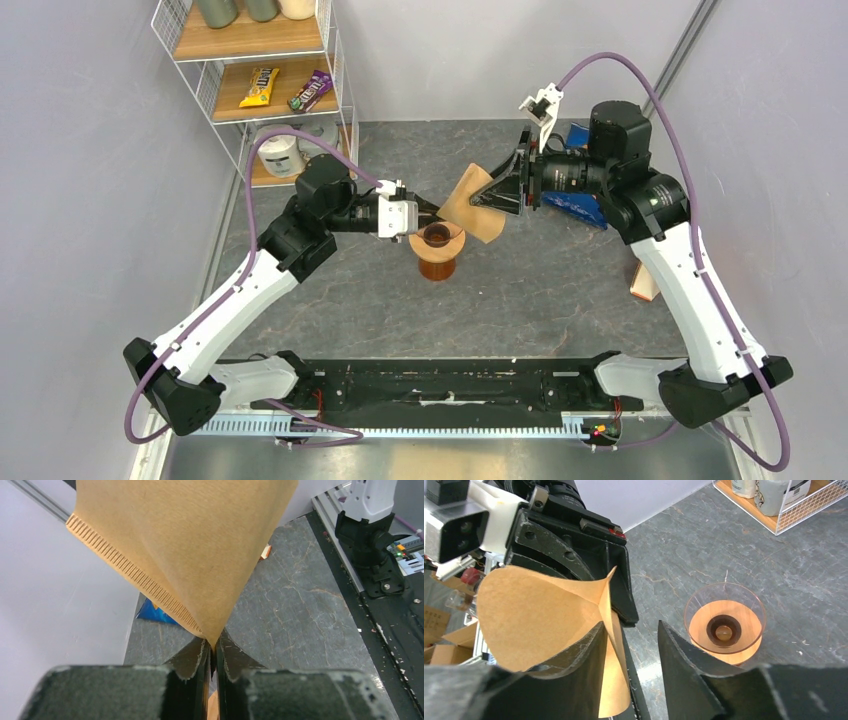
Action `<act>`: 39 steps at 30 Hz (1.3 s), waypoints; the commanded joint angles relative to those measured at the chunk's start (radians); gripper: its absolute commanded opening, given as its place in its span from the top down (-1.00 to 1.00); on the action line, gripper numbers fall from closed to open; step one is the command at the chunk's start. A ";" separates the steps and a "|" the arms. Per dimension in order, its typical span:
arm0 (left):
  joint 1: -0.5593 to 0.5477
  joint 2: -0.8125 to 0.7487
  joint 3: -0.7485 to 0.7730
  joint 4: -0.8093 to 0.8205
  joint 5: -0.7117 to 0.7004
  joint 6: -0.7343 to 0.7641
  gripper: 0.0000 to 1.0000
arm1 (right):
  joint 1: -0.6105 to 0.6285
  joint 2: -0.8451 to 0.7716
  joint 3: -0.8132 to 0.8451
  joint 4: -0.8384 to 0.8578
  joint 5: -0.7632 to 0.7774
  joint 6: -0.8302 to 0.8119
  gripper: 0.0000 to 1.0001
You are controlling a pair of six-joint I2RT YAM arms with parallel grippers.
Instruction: Place the coffee filter in the dripper
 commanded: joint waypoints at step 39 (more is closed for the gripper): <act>-0.033 0.046 0.065 -0.023 0.069 -0.191 -0.76 | 0.087 0.038 0.136 -0.191 -0.003 -0.375 1.00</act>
